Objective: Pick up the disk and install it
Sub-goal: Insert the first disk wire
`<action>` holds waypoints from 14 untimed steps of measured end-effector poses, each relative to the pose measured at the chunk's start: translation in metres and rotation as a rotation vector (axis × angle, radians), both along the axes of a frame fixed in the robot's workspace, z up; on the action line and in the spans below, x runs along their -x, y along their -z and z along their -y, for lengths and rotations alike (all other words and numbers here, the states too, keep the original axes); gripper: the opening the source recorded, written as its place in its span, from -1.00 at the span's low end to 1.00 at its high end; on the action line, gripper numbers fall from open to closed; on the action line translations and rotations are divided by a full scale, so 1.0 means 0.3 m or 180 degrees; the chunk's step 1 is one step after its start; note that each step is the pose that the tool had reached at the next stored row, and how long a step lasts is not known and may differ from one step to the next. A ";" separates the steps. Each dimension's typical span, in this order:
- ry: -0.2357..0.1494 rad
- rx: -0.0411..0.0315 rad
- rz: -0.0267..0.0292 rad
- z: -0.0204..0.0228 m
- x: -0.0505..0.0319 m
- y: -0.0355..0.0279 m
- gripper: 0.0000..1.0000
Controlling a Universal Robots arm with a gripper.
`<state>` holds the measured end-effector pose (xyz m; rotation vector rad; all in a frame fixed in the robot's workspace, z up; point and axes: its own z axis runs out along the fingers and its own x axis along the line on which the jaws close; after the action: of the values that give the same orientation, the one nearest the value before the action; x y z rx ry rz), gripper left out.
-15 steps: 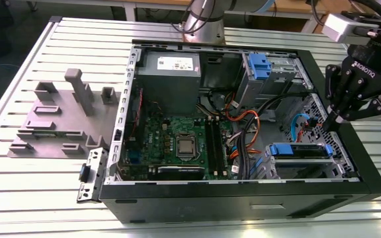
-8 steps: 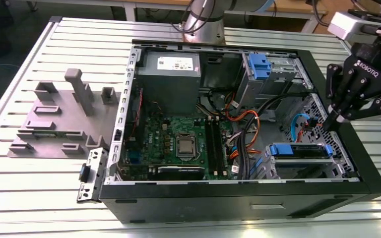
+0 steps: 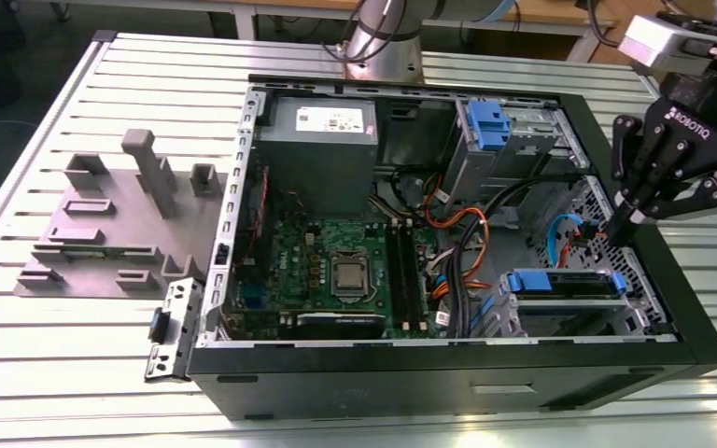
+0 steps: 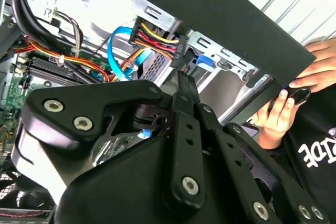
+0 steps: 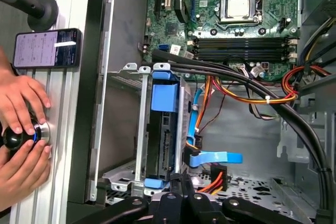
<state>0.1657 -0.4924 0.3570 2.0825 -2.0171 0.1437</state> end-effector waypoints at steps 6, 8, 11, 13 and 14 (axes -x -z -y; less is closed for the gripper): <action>-0.0001 0.0051 -0.0031 -0.018 -0.007 0.012 -0.79; -0.0001 0.0113 -0.0032 -0.023 -0.007 0.016 -0.79; -0.0007 0.0135 -0.0033 -0.035 -0.007 0.018 -0.79; -0.0017 0.0136 -0.0033 -0.041 -0.007 0.018 -0.79; -0.0019 0.0136 -0.0034 -0.041 -0.007 0.018 -0.79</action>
<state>0.1680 -0.4802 0.3517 2.0594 -1.9844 0.1748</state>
